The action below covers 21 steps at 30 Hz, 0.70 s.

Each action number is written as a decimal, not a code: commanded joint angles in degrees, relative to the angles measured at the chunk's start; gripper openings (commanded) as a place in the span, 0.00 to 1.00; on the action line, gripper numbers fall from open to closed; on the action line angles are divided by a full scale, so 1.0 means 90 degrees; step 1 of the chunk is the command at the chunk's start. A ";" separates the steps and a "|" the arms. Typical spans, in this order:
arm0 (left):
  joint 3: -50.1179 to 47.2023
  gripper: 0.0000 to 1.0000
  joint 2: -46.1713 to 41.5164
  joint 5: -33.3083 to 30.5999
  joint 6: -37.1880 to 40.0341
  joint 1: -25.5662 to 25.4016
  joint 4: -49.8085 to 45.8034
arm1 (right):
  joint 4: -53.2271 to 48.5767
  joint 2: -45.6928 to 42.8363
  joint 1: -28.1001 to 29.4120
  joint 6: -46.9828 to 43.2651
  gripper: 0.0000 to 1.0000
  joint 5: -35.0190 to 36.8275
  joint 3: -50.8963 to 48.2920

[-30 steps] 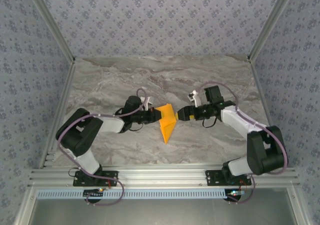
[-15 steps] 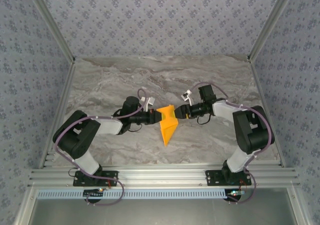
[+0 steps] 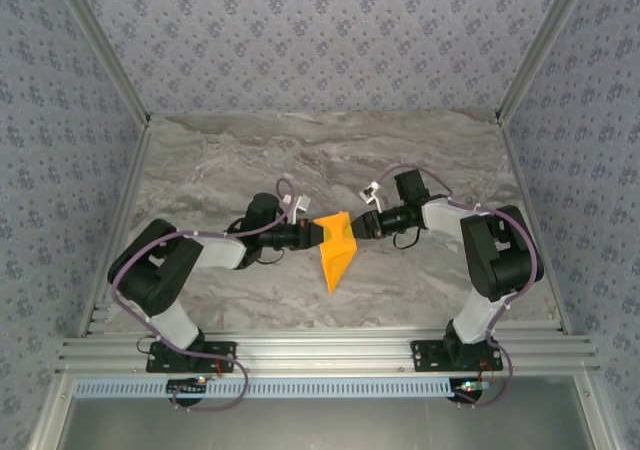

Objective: Fold a paper plane with a square sheet of paper (fold left side to right side)
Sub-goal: Place the paper at the center of the table.

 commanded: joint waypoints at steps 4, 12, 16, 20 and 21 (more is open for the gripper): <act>0.0235 0.00 0.0242 0.0101 0.0123 0.0019 0.0155 | -0.0546 -0.0088 -0.0029 -0.0309 0.19 0.0213 0.0141; 0.0278 0.39 0.0182 -0.0166 0.0357 0.0025 -0.0184 | -0.0784 -0.0253 -0.0013 -0.0108 0.00 0.0708 0.0022; 0.0358 0.59 -0.0429 -0.0758 0.0910 0.0025 -0.1229 | -0.0773 -0.0509 -0.0040 0.0270 0.00 0.1113 -0.0112; 0.0392 0.78 -0.1375 -0.1586 0.1452 0.0028 -0.2447 | -0.0808 -0.0629 -0.0046 0.0667 0.00 0.1508 -0.0140; 0.0351 0.81 -0.1613 -0.1768 0.1530 0.0024 -0.2607 | -0.0831 -0.0615 -0.0054 0.0759 0.00 0.1595 -0.0143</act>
